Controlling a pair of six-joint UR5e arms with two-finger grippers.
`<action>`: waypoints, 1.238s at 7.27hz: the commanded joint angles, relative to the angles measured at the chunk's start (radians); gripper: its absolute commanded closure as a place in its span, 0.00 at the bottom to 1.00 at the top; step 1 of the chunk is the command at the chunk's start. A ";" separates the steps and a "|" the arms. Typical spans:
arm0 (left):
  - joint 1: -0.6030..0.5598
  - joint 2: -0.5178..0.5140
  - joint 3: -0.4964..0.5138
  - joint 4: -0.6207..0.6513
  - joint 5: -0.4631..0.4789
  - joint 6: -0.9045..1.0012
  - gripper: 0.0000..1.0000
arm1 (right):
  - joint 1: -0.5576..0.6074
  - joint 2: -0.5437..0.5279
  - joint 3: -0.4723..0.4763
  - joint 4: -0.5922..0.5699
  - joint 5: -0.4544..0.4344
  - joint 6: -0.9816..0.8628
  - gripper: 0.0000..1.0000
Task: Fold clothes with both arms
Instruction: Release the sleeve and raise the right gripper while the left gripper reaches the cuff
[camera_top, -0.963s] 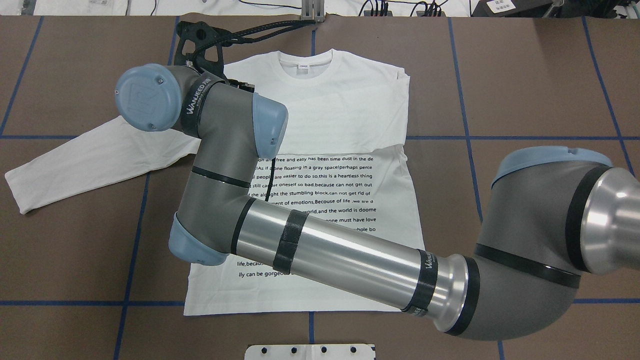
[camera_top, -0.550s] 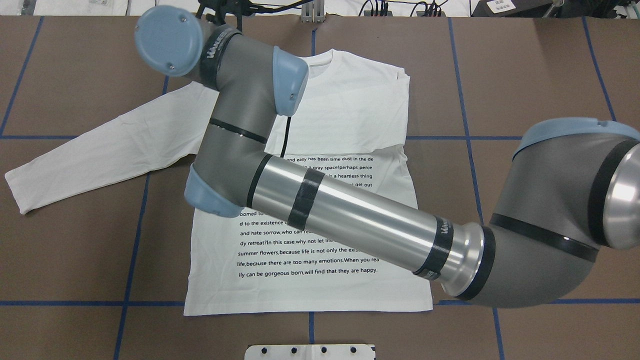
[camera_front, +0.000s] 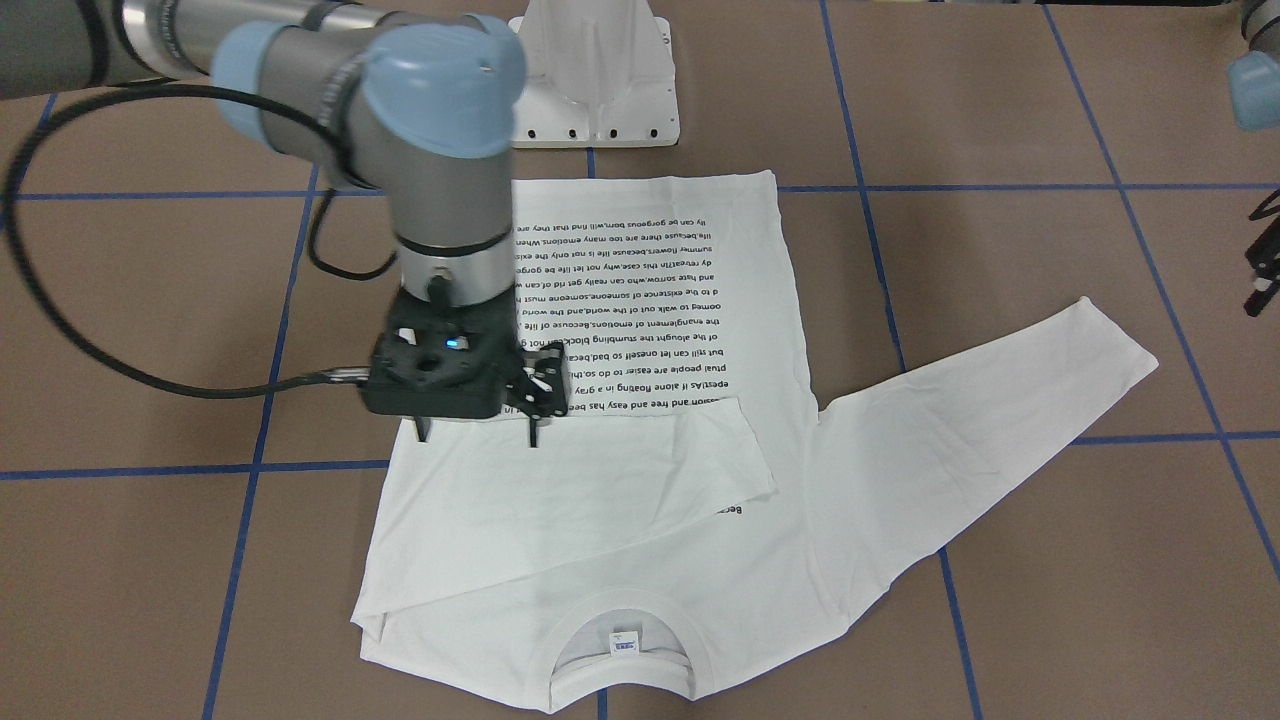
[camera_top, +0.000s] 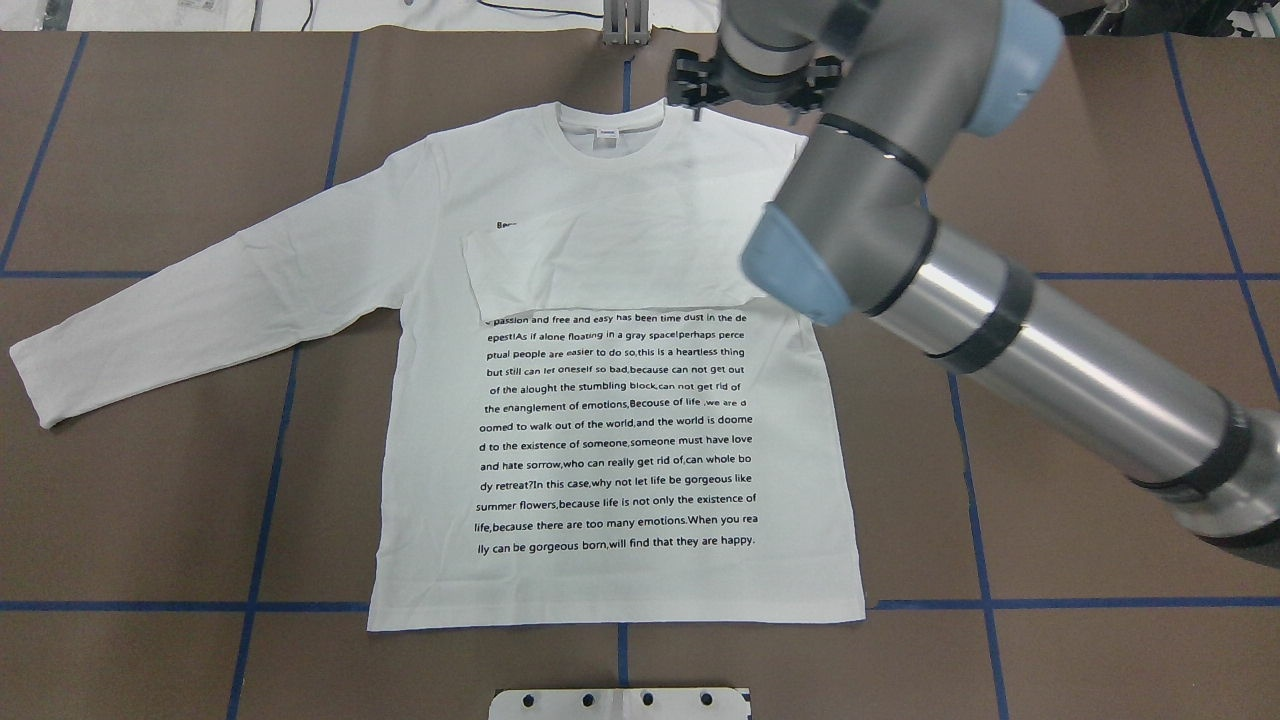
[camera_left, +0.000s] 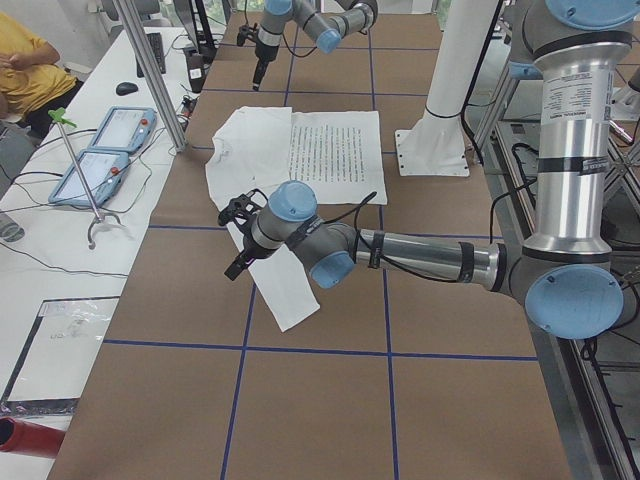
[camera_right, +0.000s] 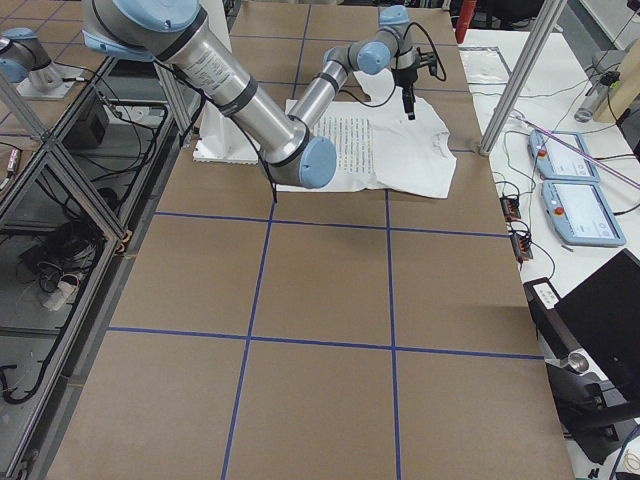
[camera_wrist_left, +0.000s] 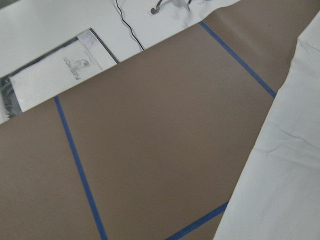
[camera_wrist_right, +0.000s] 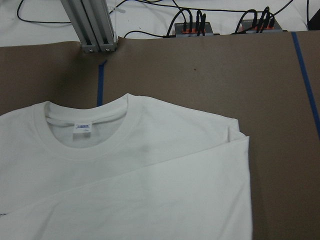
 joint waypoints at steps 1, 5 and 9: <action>0.134 0.132 0.026 -0.232 0.020 -0.187 0.00 | 0.131 -0.296 0.240 0.000 0.159 -0.242 0.00; 0.323 0.151 0.173 -0.337 0.148 -0.182 0.00 | 0.159 -0.391 0.327 0.000 0.175 -0.290 0.00; 0.420 0.150 0.192 -0.339 0.183 -0.180 0.12 | 0.157 -0.391 0.327 0.002 0.173 -0.287 0.00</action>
